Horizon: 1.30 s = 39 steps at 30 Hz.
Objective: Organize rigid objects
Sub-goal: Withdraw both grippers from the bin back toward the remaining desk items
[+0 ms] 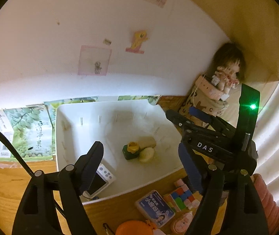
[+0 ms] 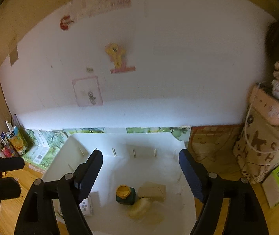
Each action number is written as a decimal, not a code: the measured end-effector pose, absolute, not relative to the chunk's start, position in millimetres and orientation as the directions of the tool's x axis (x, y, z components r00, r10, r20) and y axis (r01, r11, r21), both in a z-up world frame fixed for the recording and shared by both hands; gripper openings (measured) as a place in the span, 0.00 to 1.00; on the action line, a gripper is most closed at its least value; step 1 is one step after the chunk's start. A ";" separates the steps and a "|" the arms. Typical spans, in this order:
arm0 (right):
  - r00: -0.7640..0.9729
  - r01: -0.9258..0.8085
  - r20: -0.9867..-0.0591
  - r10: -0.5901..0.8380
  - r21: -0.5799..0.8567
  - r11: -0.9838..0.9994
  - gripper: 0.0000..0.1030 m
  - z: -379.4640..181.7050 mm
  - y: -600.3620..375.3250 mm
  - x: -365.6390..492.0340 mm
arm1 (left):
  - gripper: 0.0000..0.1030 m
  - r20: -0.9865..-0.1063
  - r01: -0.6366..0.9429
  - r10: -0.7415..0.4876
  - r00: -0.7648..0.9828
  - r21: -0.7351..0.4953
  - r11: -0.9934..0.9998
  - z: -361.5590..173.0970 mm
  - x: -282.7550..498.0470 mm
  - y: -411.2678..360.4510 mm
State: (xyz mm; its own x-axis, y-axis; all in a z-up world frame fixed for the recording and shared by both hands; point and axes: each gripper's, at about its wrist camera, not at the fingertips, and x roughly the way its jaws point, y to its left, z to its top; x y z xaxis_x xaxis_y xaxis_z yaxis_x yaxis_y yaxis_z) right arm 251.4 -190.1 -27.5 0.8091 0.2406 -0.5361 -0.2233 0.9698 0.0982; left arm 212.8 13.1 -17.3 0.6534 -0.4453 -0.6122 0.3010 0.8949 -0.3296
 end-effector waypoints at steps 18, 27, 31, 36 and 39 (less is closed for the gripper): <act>0.883 -0.187 -0.430 0.187 0.044 0.981 0.80 16.9 -185.5 121.2 | 0.81 -0.528 0.282 -0.384 0.757 -0.266 0.922 25.9 99.4 43.5; 0.906 -0.155 -0.394 0.154 0.029 0.987 0.80 20.2 -188.7 61.1 | 0.81 -0.511 0.280 -0.356 0.783 -0.222 0.934 28.8 54.2 46.8; 0.910 -0.146 -0.388 0.147 0.034 0.989 0.80 15.1 -191.0 37.5 | 0.81 -0.527 0.270 -0.350 0.775 -0.225 0.936 24.7 41.2 46.3; 0.914 -0.144 -0.374 0.156 0.059 0.988 0.80 2.9 -195.6 11.1 | 0.81 -0.556 0.261 -0.344 0.757 -0.225 0.939 16.1 30.6 45.0; 0.911 -0.144 -0.380 0.159 0.067 0.987 0.80 -6.1 -196.5 0.4 | 0.81 -0.577 0.248 -0.340 0.743 -0.234 0.940 8.3 27.0 44.6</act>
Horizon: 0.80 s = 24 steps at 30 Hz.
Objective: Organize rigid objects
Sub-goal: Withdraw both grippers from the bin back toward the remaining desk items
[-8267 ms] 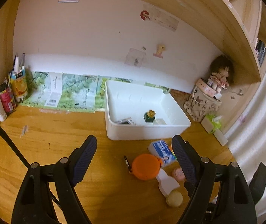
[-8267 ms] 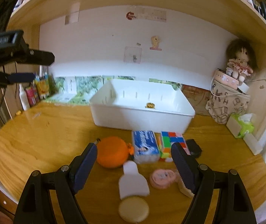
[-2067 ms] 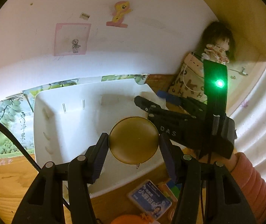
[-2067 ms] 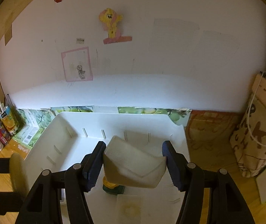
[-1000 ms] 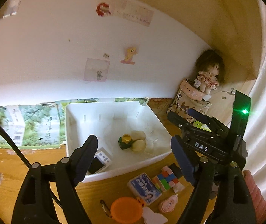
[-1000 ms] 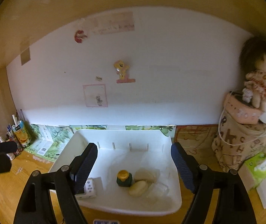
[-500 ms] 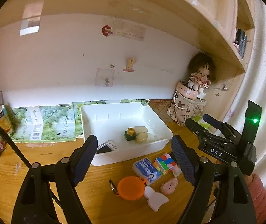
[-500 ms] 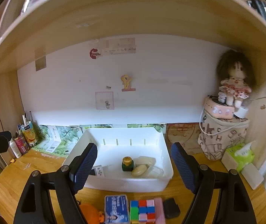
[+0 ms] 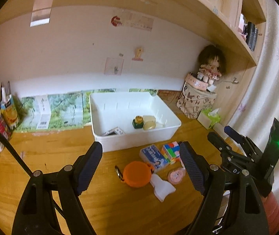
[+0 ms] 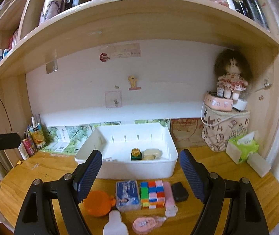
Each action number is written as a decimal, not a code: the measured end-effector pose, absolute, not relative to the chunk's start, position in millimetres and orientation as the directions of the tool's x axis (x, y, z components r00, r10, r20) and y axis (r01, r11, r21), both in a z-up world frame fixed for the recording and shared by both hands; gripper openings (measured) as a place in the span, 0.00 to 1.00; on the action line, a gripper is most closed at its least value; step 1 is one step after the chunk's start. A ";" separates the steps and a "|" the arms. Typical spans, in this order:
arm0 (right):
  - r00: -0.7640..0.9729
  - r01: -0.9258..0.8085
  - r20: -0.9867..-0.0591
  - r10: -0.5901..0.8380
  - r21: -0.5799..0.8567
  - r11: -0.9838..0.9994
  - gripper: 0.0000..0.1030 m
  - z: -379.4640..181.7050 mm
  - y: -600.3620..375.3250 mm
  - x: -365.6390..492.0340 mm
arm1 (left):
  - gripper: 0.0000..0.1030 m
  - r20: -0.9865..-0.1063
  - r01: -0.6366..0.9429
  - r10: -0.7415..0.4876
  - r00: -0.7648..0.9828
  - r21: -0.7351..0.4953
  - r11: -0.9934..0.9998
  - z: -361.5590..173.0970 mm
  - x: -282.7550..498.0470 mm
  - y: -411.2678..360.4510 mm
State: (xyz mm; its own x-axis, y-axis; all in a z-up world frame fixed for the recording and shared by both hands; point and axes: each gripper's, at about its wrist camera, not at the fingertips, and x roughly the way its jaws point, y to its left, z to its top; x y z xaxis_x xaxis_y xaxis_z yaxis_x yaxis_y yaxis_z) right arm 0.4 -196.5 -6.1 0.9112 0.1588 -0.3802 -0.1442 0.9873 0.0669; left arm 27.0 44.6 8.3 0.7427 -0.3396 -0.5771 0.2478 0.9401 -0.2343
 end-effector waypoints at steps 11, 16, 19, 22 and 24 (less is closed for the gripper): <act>0.873 -0.168 -0.456 0.172 0.049 0.985 0.80 -44.2 -184.8 -24.9 | 0.81 -0.676 0.179 -0.305 0.671 -0.251 0.951 -23.9 29.6 40.6; 0.847 -0.187 -0.501 0.179 0.035 0.982 0.80 -60.7 -176.4 -29.7 | 0.81 -0.727 0.143 -0.293 0.621 -0.263 0.954 -40.3 37.8 38.7; 0.832 -0.197 -0.526 0.175 0.015 0.980 0.80 -68.4 -171.4 -30.5 | 0.81 -0.759 0.126 -0.288 0.584 -0.265 0.956 -50.4 43.5 37.7; 0.817 -0.208 -0.550 0.175 0.001 0.978 0.80 -75.8 -167.5 -31.6 | 0.81 -0.786 0.119 -0.296 0.543 -0.276 0.954 -60.0 50.3 35.9; 0.809 -0.213 -0.562 0.173 -0.006 0.977 0.80 -79.7 -165.6 -32.1 | 0.81 -0.801 0.117 -0.295 0.521 -0.276 0.954 -65.7 54.3 34.0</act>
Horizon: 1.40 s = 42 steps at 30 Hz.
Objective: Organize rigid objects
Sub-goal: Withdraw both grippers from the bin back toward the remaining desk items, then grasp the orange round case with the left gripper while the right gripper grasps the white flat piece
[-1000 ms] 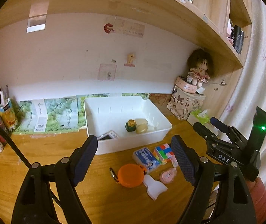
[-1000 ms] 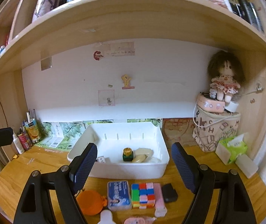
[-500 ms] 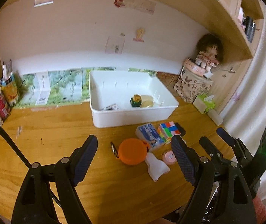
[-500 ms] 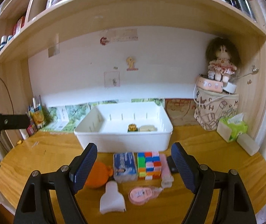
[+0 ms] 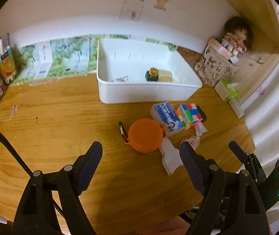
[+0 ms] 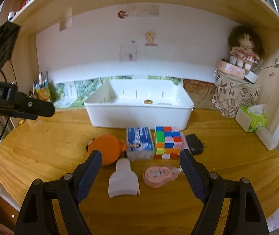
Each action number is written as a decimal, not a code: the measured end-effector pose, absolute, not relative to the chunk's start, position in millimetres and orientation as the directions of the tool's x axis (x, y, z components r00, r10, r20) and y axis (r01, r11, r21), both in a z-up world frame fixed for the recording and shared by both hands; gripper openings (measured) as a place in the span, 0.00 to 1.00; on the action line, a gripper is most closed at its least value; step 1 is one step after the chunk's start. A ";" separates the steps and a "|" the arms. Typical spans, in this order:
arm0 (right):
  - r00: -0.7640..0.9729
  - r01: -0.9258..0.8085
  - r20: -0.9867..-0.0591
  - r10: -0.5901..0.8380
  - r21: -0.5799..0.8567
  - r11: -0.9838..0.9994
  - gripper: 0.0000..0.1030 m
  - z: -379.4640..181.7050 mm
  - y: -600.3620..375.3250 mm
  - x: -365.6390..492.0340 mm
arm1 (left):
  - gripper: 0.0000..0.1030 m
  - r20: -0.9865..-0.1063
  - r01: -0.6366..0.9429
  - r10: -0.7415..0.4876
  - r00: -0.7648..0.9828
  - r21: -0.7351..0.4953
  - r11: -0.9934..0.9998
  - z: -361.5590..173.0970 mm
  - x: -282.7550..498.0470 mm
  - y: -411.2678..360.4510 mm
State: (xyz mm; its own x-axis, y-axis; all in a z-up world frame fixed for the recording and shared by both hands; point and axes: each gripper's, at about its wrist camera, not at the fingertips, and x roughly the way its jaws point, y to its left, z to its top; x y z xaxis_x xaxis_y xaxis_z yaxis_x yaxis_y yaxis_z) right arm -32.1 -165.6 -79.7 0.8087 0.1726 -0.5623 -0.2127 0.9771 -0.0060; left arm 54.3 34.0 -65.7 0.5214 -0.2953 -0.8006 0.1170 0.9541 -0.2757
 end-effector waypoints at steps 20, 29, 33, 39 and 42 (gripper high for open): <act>0.689 -0.318 -0.705 0.169 -0.085 0.944 0.80 -127.3 -139.3 -14.4 | 0.85 -0.899 0.099 -0.301 0.319 -0.284 0.954 -115.7 100.3 12.7; 0.638 -0.393 -0.750 0.173 -0.124 0.911 0.80 -146.1 -124.5 -4.6 | 0.85 -0.927 0.092 -0.298 0.226 -0.284 0.954 -139.3 131.0 1.6; 0.618 -0.414 -0.765 0.183 -0.119 0.902 0.80 -150.6 -122.0 0.5 | 0.88 -0.935 0.115 -0.290 0.204 -0.272 0.955 -143.9 143.4 -3.6; 0.594 -0.437 -0.783 0.183 -0.123 0.891 0.80 -156.0 -119.1 5.4 | 0.88 -0.942 0.164 -0.279 0.188 -0.250 0.954 -146.6 156.8 -11.9; 0.582 -0.444 -0.792 0.184 -0.120 0.888 0.80 -158.3 -118.7 10.6 | 0.88 -0.946 0.190 -0.276 0.170 -0.244 0.951 -150.3 162.8 -17.1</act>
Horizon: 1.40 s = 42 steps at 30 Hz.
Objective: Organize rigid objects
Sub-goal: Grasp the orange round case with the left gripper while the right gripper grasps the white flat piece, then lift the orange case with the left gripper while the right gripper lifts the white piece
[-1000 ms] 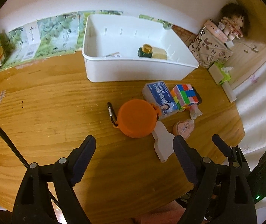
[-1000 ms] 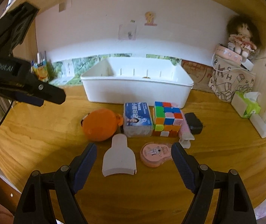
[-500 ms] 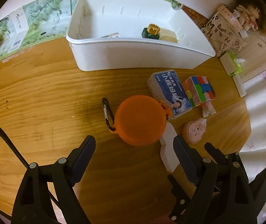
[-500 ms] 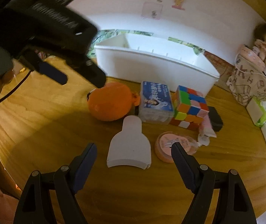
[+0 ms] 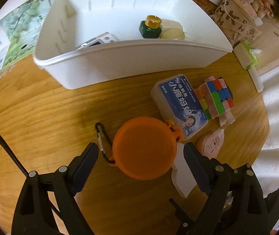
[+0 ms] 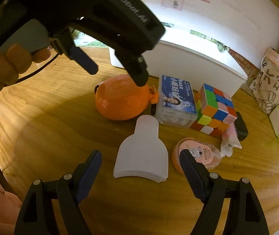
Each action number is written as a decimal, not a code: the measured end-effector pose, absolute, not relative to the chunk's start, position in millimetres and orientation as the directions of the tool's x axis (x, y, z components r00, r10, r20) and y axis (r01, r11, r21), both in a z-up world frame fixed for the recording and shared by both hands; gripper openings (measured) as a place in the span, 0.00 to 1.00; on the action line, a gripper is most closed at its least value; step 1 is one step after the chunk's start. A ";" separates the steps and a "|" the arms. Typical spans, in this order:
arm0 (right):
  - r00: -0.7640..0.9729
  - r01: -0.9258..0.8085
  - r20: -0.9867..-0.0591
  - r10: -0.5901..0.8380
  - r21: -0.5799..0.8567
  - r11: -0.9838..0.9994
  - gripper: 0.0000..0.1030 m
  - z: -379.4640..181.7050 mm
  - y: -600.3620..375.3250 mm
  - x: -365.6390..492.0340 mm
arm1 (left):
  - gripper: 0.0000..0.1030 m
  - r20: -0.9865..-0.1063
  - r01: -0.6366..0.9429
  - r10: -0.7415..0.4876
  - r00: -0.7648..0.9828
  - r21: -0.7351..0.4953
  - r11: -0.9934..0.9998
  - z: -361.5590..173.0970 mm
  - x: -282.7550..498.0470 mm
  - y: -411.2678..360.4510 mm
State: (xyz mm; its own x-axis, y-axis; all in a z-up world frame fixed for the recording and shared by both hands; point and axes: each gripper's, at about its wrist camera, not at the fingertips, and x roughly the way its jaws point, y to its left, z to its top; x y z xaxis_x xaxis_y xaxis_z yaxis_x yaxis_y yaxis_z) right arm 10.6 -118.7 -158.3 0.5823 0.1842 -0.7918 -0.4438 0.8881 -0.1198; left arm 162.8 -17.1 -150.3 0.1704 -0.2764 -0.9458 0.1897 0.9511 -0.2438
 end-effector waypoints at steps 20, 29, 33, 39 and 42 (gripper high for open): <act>0.512 -0.486 -0.835 0.202 -0.087 0.870 0.69 -172.3 -111.7 16.2 | 0.88 -0.961 0.252 -0.254 0.105 -0.221 0.942 -170.9 178.0 -28.4; 0.485 -0.484 -0.841 0.240 -0.030 0.874 0.59 -173.0 -117.3 23.0 | 0.84 -0.955 0.196 -0.297 0.002 -0.291 0.936 -191.1 187.6 -37.1; 0.469 -0.483 -0.849 0.241 -0.018 0.875 0.58 -172.9 -117.5 24.7 | 0.81 -0.958 0.198 -0.287 0.014 -0.278 0.940 -191.8 186.0 -38.0; 0.453 -0.484 -0.859 0.238 -0.013 0.875 0.58 -172.8 -118.2 32.7 | 0.81 -0.956 0.210 -0.292 0.026 -0.280 0.937 -192.1 183.6 -36.7; 0.442 -0.483 -0.866 0.236 -0.007 0.876 0.58 -172.9 -119.2 35.9 | 0.81 -0.955 0.215 -0.295 0.030 -0.282 0.935 -192.7 183.6 -38.4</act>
State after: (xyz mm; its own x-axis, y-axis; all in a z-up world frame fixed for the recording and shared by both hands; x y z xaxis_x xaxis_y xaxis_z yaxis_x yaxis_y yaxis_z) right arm 35.9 -119.2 -172.9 0.4416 0.2364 -0.8655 -0.4831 0.8755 -0.0074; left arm 183.6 -38.4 -192.7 0.0305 -0.2951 -0.9550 0.2152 0.9350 -0.2820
